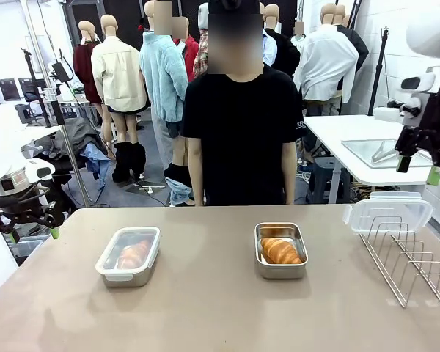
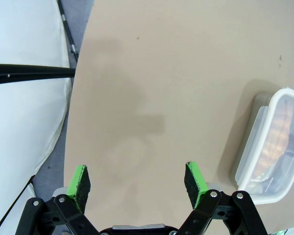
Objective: Place the bread in airtight containers.
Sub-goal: Pick up one Airtight Container lid and hand it to the human, then release when the human grabs the Airtight Container lid.
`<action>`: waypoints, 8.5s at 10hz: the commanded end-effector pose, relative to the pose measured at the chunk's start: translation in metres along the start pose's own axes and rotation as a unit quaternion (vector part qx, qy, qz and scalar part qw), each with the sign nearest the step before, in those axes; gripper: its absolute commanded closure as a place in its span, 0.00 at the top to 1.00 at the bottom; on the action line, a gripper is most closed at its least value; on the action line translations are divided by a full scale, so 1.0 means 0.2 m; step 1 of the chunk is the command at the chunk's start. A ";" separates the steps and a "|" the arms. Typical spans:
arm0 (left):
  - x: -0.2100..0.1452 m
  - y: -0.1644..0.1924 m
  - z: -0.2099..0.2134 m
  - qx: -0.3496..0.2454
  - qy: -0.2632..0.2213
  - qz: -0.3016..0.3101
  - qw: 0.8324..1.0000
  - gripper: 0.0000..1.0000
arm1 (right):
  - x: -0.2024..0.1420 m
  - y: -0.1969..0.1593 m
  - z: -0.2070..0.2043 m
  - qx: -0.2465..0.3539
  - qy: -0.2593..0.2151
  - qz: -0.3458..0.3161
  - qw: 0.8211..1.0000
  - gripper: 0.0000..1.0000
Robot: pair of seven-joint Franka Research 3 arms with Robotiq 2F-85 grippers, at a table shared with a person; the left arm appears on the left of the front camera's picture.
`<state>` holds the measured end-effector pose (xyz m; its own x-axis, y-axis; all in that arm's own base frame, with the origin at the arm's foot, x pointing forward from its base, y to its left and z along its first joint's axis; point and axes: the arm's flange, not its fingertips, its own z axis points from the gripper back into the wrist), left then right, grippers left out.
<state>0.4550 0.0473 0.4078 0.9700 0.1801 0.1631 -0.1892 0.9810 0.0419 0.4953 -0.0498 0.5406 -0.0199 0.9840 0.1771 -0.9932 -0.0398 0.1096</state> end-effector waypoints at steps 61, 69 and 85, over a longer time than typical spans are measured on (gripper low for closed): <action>-0.01 0.01 0.01 -0.001 -0.001 0.000 1.000 1.00 | 1.02 -0.60 0.38 -0.265 -0.008 -0.083 0.961 0.00; -0.01 0.01 0.01 -0.001 -0.001 0.000 1.000 1.00 | 1.02 -0.61 0.38 -0.262 -0.009 -0.090 0.961 0.14; -0.01 0.01 0.01 -0.001 -0.001 0.000 1.000 1.00 | -0.07 -0.16 0.17 -0.034 -0.057 -0.030 0.997 1.00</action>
<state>0.4550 0.0474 0.4077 0.9700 0.1804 0.1629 -0.1895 0.9810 0.0419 0.5316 -0.0651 0.5727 0.0543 0.9702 0.2361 -0.9980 0.0451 0.0444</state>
